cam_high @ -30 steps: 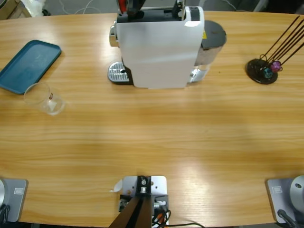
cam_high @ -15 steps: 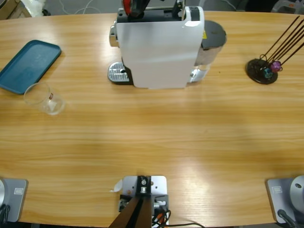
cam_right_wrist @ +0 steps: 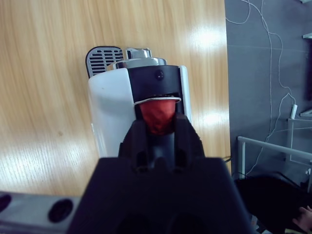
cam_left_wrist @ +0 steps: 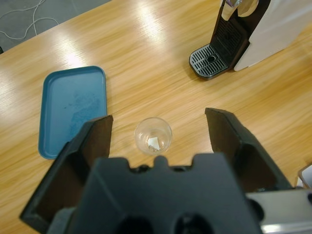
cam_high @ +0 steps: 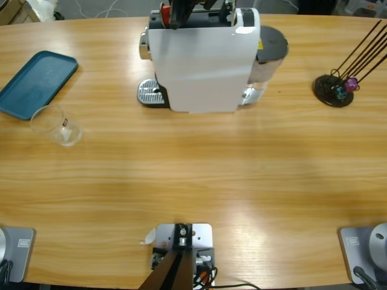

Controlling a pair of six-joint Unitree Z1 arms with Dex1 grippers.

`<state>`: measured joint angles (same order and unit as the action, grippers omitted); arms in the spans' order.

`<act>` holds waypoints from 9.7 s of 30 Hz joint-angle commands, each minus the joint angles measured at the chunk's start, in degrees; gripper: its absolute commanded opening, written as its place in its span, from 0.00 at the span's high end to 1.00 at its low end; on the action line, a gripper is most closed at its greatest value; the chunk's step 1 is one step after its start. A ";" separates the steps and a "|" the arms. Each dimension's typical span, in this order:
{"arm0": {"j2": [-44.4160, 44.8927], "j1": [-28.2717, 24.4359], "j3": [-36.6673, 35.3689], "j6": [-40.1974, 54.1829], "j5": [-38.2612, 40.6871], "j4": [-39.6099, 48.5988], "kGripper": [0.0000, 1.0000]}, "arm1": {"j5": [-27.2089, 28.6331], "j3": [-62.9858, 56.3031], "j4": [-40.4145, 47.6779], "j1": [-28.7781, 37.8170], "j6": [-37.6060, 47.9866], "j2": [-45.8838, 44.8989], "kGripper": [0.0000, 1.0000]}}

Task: Pour coffee

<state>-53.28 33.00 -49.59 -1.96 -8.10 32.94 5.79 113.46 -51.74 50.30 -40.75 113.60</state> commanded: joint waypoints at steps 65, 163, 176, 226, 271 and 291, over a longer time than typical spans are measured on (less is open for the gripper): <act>-1.29 3.49 2.22 0.37 0.63 -1.18 0.09 | 54.15 -47.58 49.58 10.26 20.97 -23.62 1.00; -2.01 4.70 2.39 0.11 1.42 -1.12 0.09 | 38.50 -31.12 45.41 16.87 35.82 7.95 1.00; -2.11 5.14 2.30 -0.07 1.51 -0.56 0.09 | 37.89 -34.92 46.15 15.89 39.67 7.67 1.00; -5.68 -0.39 10.99 -12.55 -4.73 -7.28 0.03 | 5.19 -62.34 10.40 9.21 55.06 -54.19 0.00; -27.92 6.15 8.14 -36.01 -11.80 -7.66 0.03 | 3.96 -64.70 12.17 9.21 56.64 -54.98 0.00; -22.41 16.57 13.20 -49.02 -21.61 -5.69 0.00 | 2.29 -66.17 10.01 9.21 58.59 -59.18 0.00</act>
<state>-75.18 47.22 -39.41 -47.71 -27.57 26.63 9.32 49.23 -40.66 60.15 17.12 56.56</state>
